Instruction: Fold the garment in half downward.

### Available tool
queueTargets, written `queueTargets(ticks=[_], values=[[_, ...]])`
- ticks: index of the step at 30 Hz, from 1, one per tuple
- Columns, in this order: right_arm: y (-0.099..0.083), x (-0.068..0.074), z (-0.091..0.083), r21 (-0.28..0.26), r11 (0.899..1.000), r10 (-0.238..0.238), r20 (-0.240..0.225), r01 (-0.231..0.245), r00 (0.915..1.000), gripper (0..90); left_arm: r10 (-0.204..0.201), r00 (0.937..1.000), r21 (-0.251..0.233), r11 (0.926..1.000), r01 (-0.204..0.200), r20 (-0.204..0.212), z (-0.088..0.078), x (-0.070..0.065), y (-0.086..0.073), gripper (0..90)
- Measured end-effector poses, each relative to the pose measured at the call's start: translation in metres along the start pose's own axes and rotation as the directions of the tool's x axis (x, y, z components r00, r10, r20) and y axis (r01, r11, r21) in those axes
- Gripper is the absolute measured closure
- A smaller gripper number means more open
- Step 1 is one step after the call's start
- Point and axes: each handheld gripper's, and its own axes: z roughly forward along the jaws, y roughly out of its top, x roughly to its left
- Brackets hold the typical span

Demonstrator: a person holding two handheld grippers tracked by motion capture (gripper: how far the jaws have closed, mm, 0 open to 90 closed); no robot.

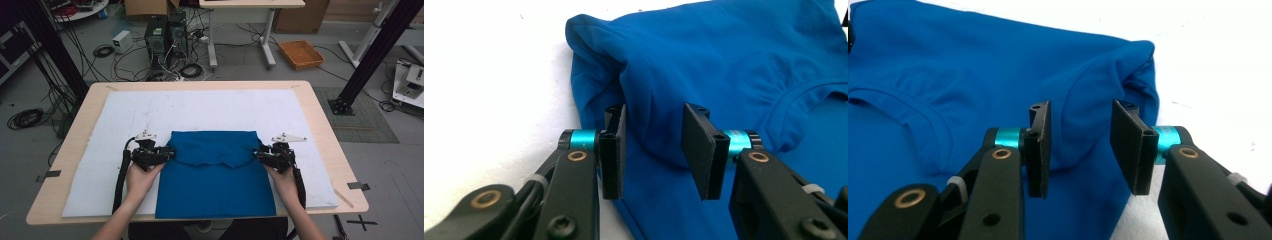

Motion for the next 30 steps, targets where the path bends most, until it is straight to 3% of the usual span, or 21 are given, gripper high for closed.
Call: queueTargets(ticks=[4, 8, 11, 17, 21, 30], values=[[-0.001, 0.000, 0.003, 0.019, 1.000, 0.007, -0.004, -0.006, 1.0000, 63.3, 0.023, 0.9997, 0.008, 0.9997, -0.023, -0.004, 0.003, -0.001, 0.000, 70.7], [-0.002, 0.002, 0.007, 0.055, 0.998, -0.017, -0.017, 0.018, 0.9997, 77.8, 0.048, 0.9988, -0.003, 0.9988, -0.048, 0.002, 0.003, -0.003, 0.000, 86.3], [-0.002, 0.004, 0.008, 0.060, 0.998, -0.033, -0.020, 0.034, 0.9992, 86.5, 0.049, 0.9987, -0.020, 0.9986, -0.048, 0.013, 0.002, -0.003, 0.001, 87.4], [0.000, 0.004, -0.001, 0.029, 0.999, -0.035, -0.029, 0.036, 0.9990, 87.8, 0.050, 0.9978, -0.057, 0.9972, -0.047, 0.044, -0.011, -0.008, 0.006, 87.6], [0.002, 0.002, -0.010, 0.003, 1.000, -0.029, -0.036, 0.029, 0.9989, 87.8, 0.052, 0.9972, -0.056, 0.9973, -0.049, 0.054, -0.015, -0.009, 0.007, 87.6], [-0.004, -0.001, -0.019, 0.017, 1.000, -0.014, -0.045, 0.015, 0.9989, 87.9, 0.055, 0.9956, -0.027, 0.9982, -0.053, 0.076, -0.023, -0.012, 0.004, 87.6]])
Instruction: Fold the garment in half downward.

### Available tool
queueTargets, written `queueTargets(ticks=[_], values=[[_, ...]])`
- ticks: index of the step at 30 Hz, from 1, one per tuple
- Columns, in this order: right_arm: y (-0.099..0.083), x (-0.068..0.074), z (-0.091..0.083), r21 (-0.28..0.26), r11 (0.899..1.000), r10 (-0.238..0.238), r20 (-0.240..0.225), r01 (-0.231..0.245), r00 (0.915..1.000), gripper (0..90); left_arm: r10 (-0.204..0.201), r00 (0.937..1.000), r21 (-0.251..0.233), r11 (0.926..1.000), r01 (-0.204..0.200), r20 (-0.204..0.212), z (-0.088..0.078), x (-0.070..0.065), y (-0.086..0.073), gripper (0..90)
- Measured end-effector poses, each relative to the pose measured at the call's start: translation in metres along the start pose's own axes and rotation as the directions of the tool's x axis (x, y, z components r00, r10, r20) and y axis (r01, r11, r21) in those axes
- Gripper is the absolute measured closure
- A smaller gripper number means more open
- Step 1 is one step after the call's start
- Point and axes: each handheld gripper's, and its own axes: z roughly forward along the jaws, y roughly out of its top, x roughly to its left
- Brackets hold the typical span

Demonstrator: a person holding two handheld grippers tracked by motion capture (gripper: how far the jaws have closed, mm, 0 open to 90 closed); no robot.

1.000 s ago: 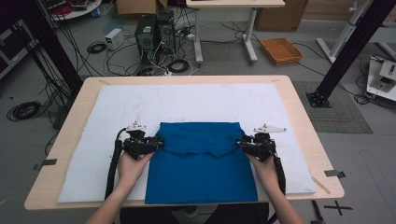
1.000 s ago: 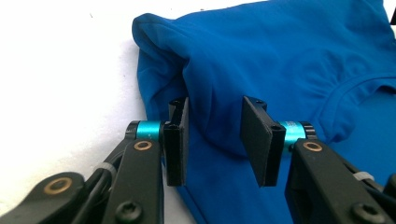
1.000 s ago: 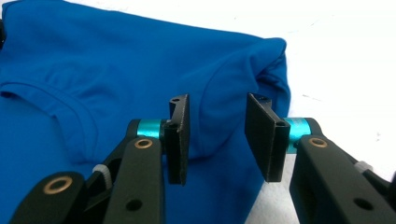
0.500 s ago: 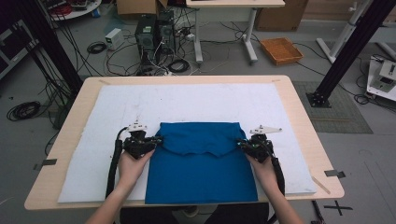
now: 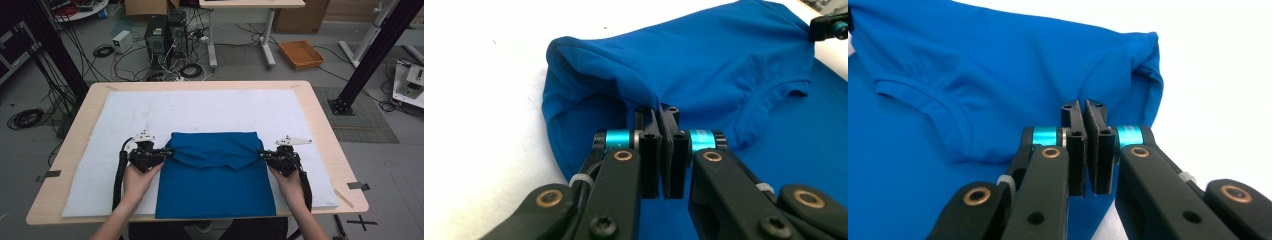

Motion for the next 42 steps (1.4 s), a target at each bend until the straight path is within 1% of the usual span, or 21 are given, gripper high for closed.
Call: queueTargets(ticks=[4, 8, 10, 11, 15, 19, 23, 24, 25, 28, 30, 33, 37, 42], values=[[0.002, 0.007, -0.012, -0.009, 1.000, -0.006, -0.016, 0.006, 0.9998, 87.9, -0.004, 0.9994, 0.001, 1.0000, 0.004, 0.034, -0.010, -0.004, 0.000, 87.5], [-0.002, 0.016, -0.023, -0.002, 1.000, -0.023, -0.036, 0.023, 0.9991, 87.9, -0.001, 0.9979, 0.006, 1.0000, 0.000, 0.064, -0.020, -0.011, -0.002, 87.5], [-0.004, 0.021, -0.029, -0.001, 1.000, -0.026, -0.042, 0.026, 0.9988, 87.9, -0.007, 0.9969, 0.011, 0.9999, 0.006, 0.079, -0.024, -0.015, -0.005, 87.6], [-0.005, 0.023, -0.032, -0.002, 1.000, -0.030, -0.046, 0.030, 0.9985, 87.9, -0.011, 0.9958, 0.017, 0.9998, 0.009, 0.091, -0.027, -0.017, -0.006, 87.6], [-0.010, 0.028, -0.045, -0.004, 1.000, -0.023, -0.064, 0.022, 0.9977, 87.9, -0.025, 0.9904, 0.026, 0.9994, 0.022, 0.136, -0.039, -0.026, -0.012, 87.5], [-0.015, 0.035, -0.057, -0.002, 1.000, -0.025, -0.083, 0.025, 0.9962, 88.0, -0.034, 0.9860, 0.040, 0.9988, 0.028, 0.163, -0.052, -0.034, -0.019, 87.5], [-0.023, 0.043, -0.067, -0.003, 0.999, -0.032, -0.099, 0.032, 0.9946, 88.0, -0.031, 0.9817, 0.056, 0.9982, 0.021, 0.188, -0.061, -0.042, -0.027, 87.5], [-0.025, 0.045, -0.069, -0.007, 0.999, -0.039, -0.101, 0.039, 0.9941, 88.0, -0.028, 0.9810, 0.056, 0.9983, 0.018, 0.192, -0.063, -0.044, -0.029, 87.5], [-0.027, 0.047, -0.072, -0.008, 0.999, -0.035, -0.104, 0.034, 0.9940, 88.0, -0.029, 0.9807, 0.055, 0.9983, 0.018, 0.193, -0.065, -0.046, -0.030, 87.5], [-0.034, 0.054, -0.079, -0.015, 0.998, -0.055, -0.098, 0.053, 0.9937, 88.0, -0.007, 0.9814, 0.054, 0.9985, -0.004, 0.192, -0.070, -0.052, -0.034, 87.5], [-0.038, 0.058, -0.083, -0.021, 0.998, -0.065, -0.098, 0.063, 0.9930, 88.0, 0.006, 0.9805, 0.051, 0.9986, -0.017, 0.196, -0.073, -0.054, -0.037, 87.5], [-0.044, 0.063, -0.090, -0.024, 0.997, -0.071, -0.096, 0.069, 0.9928, 88.0, 0.012, 0.9806, 0.052, 0.9984, -0.022, 0.196, -0.075, -0.057, -0.041, 87.5], [-0.052, 0.066, -0.096, -0.027, 0.997, -0.071, -0.100, 0.069, 0.9924, 88.0, 0.016, 0.9789, 0.062, 0.9976, -0.029, 0.204, -0.079, -0.064, -0.050, 87.5], [-0.061, 0.071, -0.101, -0.015, 0.997, -0.079, -0.104, 0.078, 0.9914, 88.0, 0.026, 0.9792, 0.095, 0.9944, -0.046, 0.201, -0.081, -0.071, -0.060, 87.5]])
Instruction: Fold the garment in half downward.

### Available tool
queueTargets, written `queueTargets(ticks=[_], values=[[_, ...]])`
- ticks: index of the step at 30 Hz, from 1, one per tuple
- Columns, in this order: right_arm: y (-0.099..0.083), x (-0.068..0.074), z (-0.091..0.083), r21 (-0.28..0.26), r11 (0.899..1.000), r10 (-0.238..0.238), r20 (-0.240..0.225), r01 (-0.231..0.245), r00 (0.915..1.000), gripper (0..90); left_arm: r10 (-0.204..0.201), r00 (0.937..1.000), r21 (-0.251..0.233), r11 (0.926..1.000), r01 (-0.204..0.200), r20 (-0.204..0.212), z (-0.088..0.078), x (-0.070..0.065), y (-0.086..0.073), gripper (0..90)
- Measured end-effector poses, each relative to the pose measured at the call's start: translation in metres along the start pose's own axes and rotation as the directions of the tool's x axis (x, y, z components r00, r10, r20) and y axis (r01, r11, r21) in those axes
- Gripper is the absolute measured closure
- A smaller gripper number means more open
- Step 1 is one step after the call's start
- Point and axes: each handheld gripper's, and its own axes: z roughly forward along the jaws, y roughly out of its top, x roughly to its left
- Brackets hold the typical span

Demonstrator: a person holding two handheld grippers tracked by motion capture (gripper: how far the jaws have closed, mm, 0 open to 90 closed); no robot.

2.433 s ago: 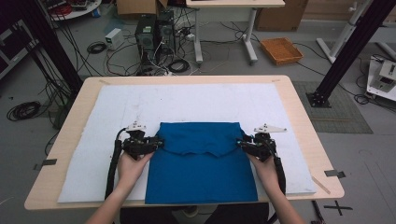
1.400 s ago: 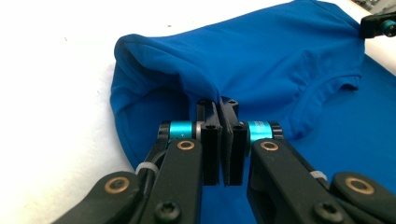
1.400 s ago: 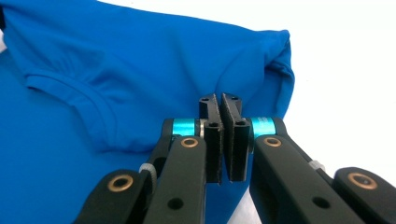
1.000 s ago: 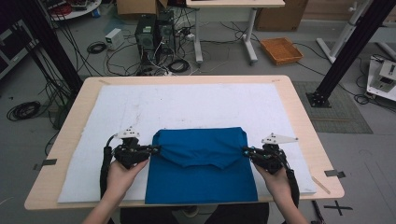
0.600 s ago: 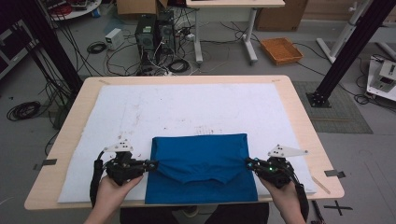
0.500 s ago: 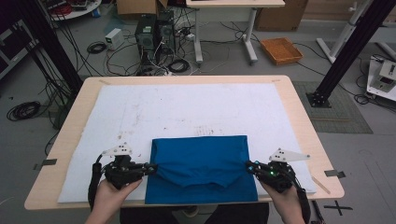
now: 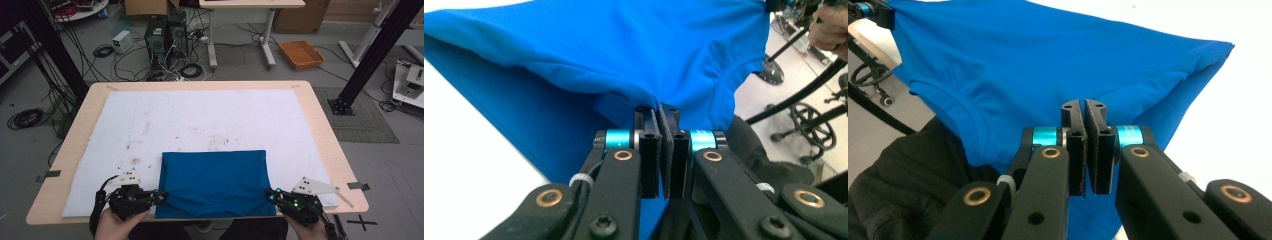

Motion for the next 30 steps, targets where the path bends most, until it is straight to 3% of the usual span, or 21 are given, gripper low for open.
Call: queueTargets(ticks=[9, 14, 18, 23, 27, 30], values=[[-0.011, 0.004, 0.003, 0.033, 0.999, -0.027, 0.018, 0.026, 0.9995, 86.0, 0.026, 0.9985, 0.047, 0.9986, -0.024, -0.049, 0.007, -0.002, -0.010, 85.6], [-0.013, 0.001, 0.004, 0.043, 0.998, -0.046, 0.050, 0.044, 0.9977, 74.2, 0.044, 0.9936, 0.052, 0.9979, -0.039, -0.104, 0.011, -0.001, -0.013, 65.4], [-0.003, -0.009, 0.002, 0.006, 0.999, -0.054, 0.094, 0.054, 0.9941, 71.5, 0.063, 0.9843, 0.019, 0.9980, -0.060, -0.165, 0.007, 0.006, -0.005, 55.9], [0.020, -0.028, 0.008, -0.040, 0.998, -0.037, 0.132, 0.043, 0.9905, 66.3, 0.030, 0.9724, -0.055, 0.9975, -0.044, -0.231, 0.003, 0.026, 0.015, 50.7], [0.041, -0.047, 0.024, -0.060, 0.998, -0.008, 0.157, 0.018, 0.9876, 64.4, 0.028, 0.9598, -0.101, 0.9931, -0.058, -0.279, 0.010, 0.045, 0.037, 49.2], [0.052, -0.062, 0.042, -0.052, 0.999, 0.016, 0.179, -0.006, 0.9837, 62.3, 0.030, 0.9492, -0.108, 0.9919, -0.067, -0.313, 0.023, 0.060, 0.051, 48.7]])
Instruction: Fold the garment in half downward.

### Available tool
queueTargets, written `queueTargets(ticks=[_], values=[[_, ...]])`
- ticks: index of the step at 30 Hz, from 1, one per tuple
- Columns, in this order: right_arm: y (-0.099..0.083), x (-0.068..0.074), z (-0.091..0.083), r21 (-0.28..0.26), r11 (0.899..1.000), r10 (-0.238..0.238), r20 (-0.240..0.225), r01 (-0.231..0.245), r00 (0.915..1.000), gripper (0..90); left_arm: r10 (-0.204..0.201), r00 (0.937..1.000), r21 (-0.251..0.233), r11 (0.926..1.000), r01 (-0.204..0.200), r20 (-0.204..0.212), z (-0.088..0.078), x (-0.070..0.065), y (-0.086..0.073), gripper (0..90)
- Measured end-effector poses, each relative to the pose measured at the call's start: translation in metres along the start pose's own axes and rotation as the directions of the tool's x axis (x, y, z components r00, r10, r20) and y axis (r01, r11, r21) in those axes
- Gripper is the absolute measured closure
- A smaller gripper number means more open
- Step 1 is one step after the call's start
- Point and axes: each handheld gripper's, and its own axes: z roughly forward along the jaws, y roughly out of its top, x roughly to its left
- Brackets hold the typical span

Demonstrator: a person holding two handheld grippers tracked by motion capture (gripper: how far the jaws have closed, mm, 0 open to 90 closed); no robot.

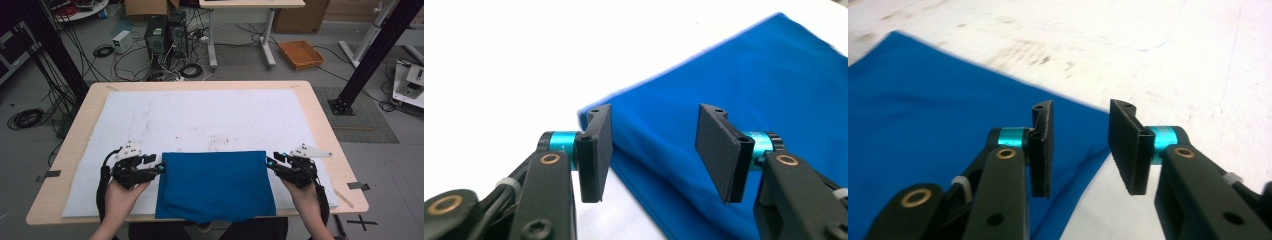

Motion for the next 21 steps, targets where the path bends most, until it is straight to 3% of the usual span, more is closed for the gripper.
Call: queueTargets(ticks=[6, 12, 15, 19, 21], values=[[0.006, -0.018, 0.038, 0.041, 0.997, 0.064, 0.050, -0.066, 0.9967, 60.2, -0.005, 0.9965, 0.047, 0.9988, 0.009, -0.084, 0.038, 0.020, 0.006, 48.3], [0.006, -0.028, 0.064, 0.104, 0.989, 0.099, 0.081, -0.107, 0.9918, 60.3, -0.010, 0.9959, 0.115, 0.9932, 0.020, -0.090, 0.054, 0.023, 0.002, 50.2], [0.005, -0.030, 0.070, 0.135, 0.985, 0.100, 0.079, -0.110, 0.9918, 64.2, -0.040, 0.9963, 0.155, 0.9866, 0.051, -0.076, 0.058, 0.027, -0.001, 54.8], [0.001, -0.029, 0.073, 0.177, 0.981, 0.077, 0.054, -0.086, 0.9956, 70.4, -0.033, 0.9948, 0.143, 0.9886, 0.046, -0.097, 0.057, 0.027, -0.003, 62.5], [-0.001, -0.027, 0.072, 0.175, 0.983, 0.054, 0.056, -0.063, 0.9969, 77.9, -0.030, 0.9955, 0.132, 0.9904, 0.042, -0.090, 0.056, 0.027, -0.004, 72.3]])
